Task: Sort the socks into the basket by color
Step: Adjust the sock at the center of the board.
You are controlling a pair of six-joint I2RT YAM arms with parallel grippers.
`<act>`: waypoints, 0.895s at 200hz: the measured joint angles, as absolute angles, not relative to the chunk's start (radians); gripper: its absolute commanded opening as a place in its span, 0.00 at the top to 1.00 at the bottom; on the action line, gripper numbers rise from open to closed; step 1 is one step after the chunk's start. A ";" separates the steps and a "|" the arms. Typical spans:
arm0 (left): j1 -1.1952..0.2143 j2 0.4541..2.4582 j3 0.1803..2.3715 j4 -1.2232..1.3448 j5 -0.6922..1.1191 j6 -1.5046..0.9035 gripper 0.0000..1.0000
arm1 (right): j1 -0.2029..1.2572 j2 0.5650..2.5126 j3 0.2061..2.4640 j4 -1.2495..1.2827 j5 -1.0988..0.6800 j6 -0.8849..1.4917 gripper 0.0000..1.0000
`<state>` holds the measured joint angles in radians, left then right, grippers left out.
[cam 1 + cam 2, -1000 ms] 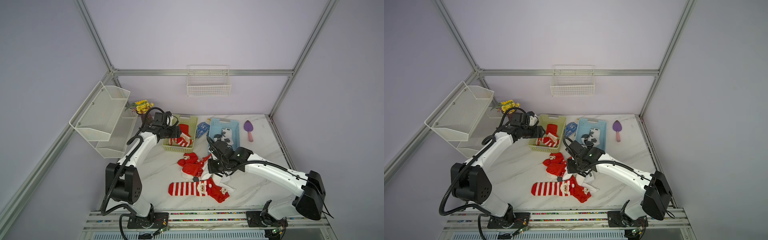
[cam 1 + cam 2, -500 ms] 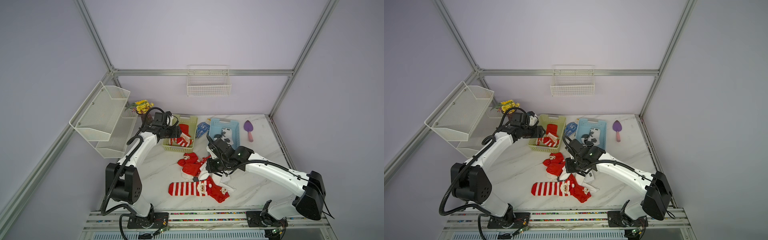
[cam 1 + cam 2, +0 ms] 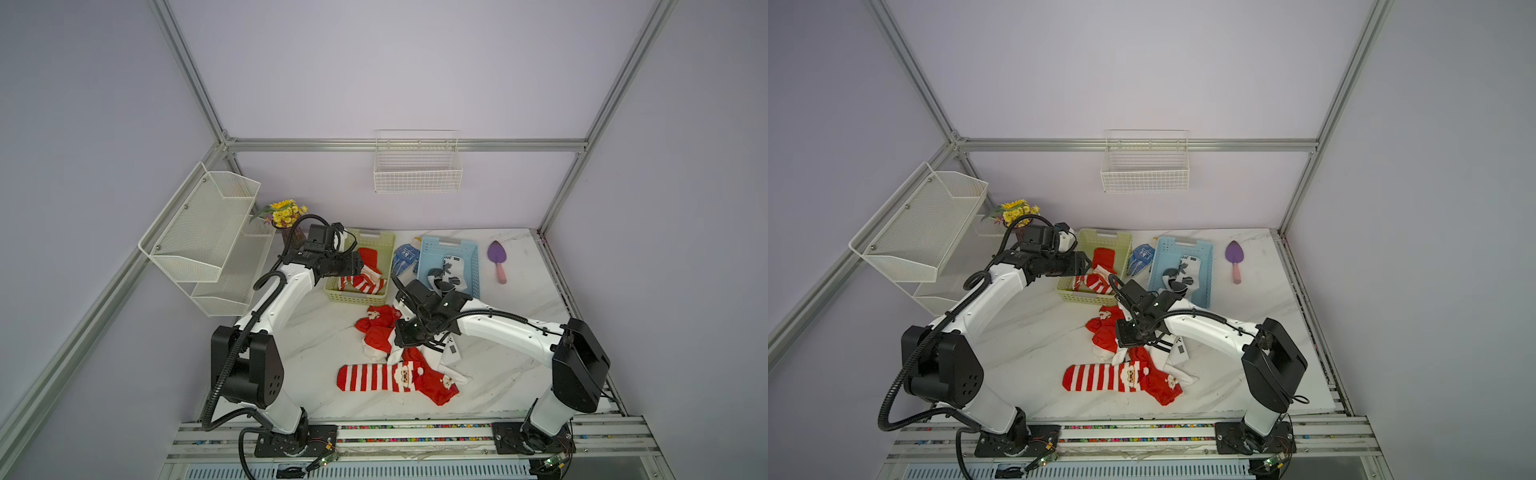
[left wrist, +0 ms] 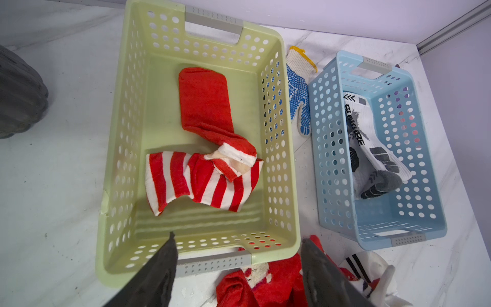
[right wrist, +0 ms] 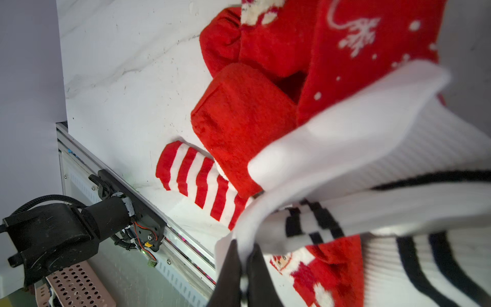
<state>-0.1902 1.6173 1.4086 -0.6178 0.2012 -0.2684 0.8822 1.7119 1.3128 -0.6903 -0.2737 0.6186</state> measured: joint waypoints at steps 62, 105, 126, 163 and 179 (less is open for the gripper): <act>-0.190 1.617 1.409 -0.617 0.204 -0.268 0.28 | 0.893 1.779 1.390 -0.678 -0.310 0.578 0.90; -0.189 1.617 1.409 -0.617 0.206 -0.268 0.27 | 0.911 1.794 1.404 -0.677 -0.315 0.562 0.75; -0.188 1.617 1.409 -0.617 0.205 -0.268 0.27 | 0.915 1.794 1.405 -0.682 -0.303 0.558 0.69; -0.186 1.617 1.409 -0.617 0.206 -0.268 0.27 | 0.915 1.773 1.404 -0.713 -0.241 0.556 0.66; -0.185 1.617 1.409 -0.617 0.207 -0.268 0.27 | 0.915 1.738 1.394 -0.723 -0.206 0.560 0.64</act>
